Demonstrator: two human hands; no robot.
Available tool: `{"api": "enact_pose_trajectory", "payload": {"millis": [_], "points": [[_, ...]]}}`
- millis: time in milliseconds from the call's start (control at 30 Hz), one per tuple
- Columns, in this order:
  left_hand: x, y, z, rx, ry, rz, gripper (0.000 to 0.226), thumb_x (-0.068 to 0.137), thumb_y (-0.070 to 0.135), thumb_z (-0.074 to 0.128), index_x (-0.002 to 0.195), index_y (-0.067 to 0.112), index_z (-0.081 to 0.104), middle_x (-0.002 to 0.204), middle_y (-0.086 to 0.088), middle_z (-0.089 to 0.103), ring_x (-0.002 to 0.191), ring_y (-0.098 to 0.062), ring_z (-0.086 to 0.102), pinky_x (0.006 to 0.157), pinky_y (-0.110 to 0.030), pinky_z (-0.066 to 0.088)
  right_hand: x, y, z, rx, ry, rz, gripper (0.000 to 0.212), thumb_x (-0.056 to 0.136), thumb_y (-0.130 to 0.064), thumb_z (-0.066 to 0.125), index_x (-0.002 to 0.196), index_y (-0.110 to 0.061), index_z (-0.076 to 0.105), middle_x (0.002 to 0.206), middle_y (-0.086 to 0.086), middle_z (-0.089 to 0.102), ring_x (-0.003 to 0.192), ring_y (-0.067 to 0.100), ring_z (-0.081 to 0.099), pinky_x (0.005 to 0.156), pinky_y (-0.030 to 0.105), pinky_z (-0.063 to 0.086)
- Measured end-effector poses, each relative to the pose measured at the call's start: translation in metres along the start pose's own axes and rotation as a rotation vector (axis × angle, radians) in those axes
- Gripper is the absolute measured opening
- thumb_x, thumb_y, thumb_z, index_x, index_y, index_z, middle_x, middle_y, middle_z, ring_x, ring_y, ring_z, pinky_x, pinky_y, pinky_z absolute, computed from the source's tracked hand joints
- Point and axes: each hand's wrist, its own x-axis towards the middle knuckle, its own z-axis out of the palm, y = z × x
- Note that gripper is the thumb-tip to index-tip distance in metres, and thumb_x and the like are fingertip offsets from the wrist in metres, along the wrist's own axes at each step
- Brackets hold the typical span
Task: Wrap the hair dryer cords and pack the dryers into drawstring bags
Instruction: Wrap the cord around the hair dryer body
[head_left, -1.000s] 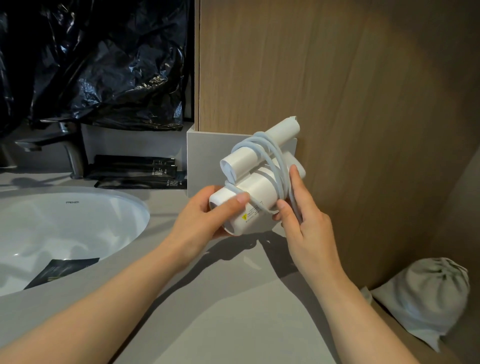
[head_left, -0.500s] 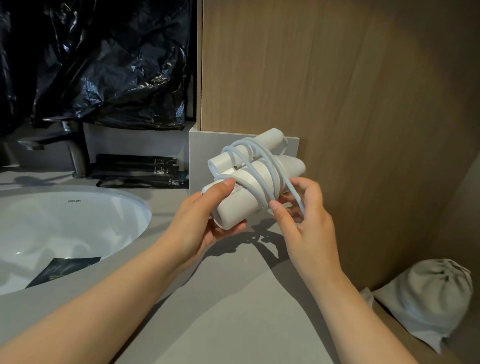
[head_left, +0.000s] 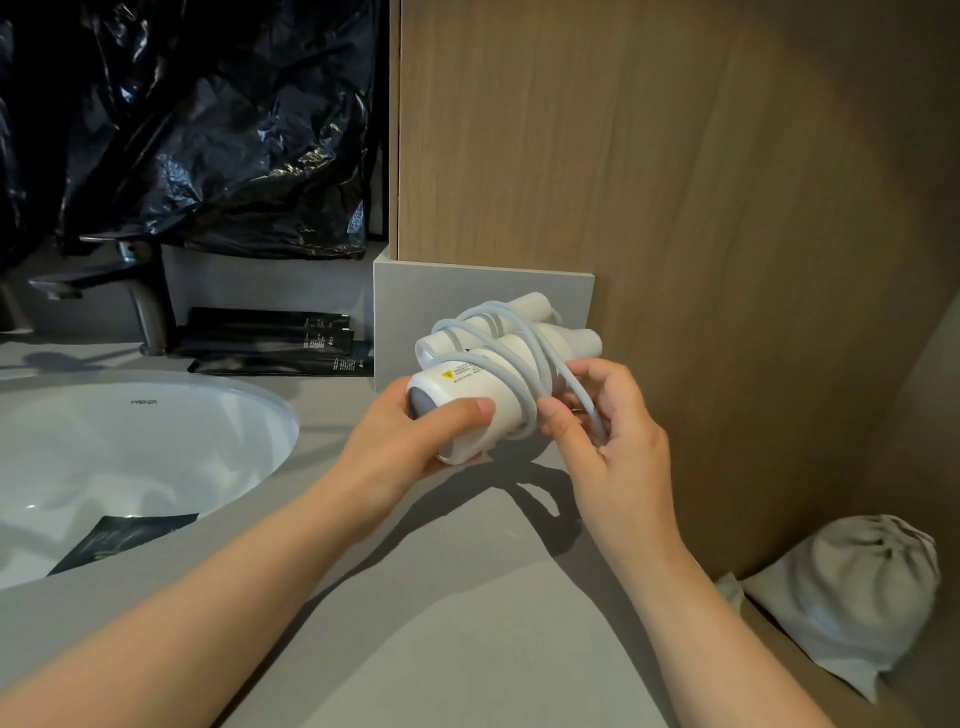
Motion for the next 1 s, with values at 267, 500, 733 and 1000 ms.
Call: {"api": "enact_pose_trajectory", "payload": {"millis": [267,500,733,1000], "points": [[-0.004,0.005,0.002,-0.182,-0.049,-0.087,0.053,0.069,0.035,0.068,0.116,0.012,0.062,0.112,-0.013,0.07,0.097,-0.027,0.069,0.074,-0.031,0.058,0.001,-0.001,-0.001,0.019,-0.031,0.116,0.061,0.077,-0.057,0.053,0.132,-0.039,0.032,0.102,-0.025,0.057,0.092,0.001,0.063,0.066,0.009,0.052],[-0.002,0.008,0.004,-0.213,-0.104,-0.114,0.06,0.068,0.039,0.065,0.12,0.012,0.054,0.104,-0.019,0.065,0.078,-0.027,0.066,0.068,-0.033,0.06,0.003,-0.004,-0.004,0.146,-0.141,0.207,0.088,0.077,-0.06,0.05,0.151,-0.041,0.008,0.115,-0.037,0.048,0.101,-0.012,0.053,0.075,0.002,0.042],[-0.001,0.005,0.005,0.197,0.075,0.039,0.04,0.082,0.051,0.063,0.112,0.027,0.05,0.113,-0.004,0.061,0.084,-0.023,0.07,0.068,-0.035,0.058,0.003,-0.006,-0.003,0.162,-0.071,0.195,0.088,0.073,-0.053,0.056,0.15,-0.04,0.015,0.084,-0.055,0.048,0.088,-0.031,0.05,0.066,-0.001,0.045],[-0.012,0.006,0.006,0.61,0.16,0.163,0.058,0.063,0.054,0.082,0.107,0.03,0.053,0.094,0.014,0.061,0.082,-0.005,0.061,0.062,-0.02,0.048,0.001,-0.006,-0.005,0.164,-0.021,0.156,0.076,0.076,-0.054,0.054,0.146,-0.038,0.028,0.106,-0.038,0.05,0.095,-0.024,0.054,0.063,0.002,0.047]]}}
